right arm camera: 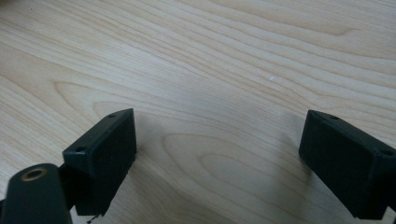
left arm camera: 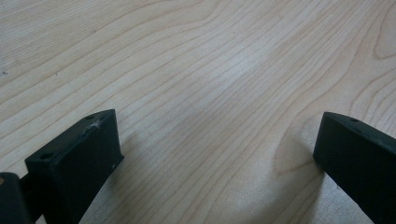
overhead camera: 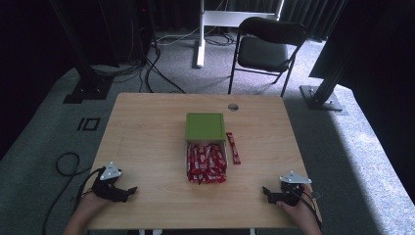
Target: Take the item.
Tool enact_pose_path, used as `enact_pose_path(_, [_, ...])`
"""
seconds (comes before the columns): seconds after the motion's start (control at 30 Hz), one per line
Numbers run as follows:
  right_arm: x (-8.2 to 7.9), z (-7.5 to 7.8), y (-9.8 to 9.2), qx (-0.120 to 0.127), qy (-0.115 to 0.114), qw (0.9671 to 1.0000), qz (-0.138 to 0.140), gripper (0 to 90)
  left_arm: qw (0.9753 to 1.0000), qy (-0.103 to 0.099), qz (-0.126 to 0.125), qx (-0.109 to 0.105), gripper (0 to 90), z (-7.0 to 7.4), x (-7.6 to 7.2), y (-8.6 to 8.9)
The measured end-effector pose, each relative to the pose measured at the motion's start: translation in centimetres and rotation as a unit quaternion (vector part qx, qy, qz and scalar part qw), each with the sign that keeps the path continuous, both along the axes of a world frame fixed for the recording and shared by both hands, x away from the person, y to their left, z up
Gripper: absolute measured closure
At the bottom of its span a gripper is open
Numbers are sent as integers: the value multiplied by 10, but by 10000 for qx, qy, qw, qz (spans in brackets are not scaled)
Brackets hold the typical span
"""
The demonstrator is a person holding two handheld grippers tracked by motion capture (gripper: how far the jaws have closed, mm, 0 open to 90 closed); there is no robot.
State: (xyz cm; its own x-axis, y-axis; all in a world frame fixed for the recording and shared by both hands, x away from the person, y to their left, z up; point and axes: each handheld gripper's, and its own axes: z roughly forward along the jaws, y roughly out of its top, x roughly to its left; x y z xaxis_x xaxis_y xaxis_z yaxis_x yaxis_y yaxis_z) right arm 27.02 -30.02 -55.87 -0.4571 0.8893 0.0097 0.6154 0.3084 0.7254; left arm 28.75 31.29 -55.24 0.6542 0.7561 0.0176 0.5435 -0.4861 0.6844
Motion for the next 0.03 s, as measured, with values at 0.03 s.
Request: enact_pose_path(0.03, [0, 0, 0, 1, 1, 10000, -1, 108, 10000, 0, 2, -3, 15, 0, 0, 0])
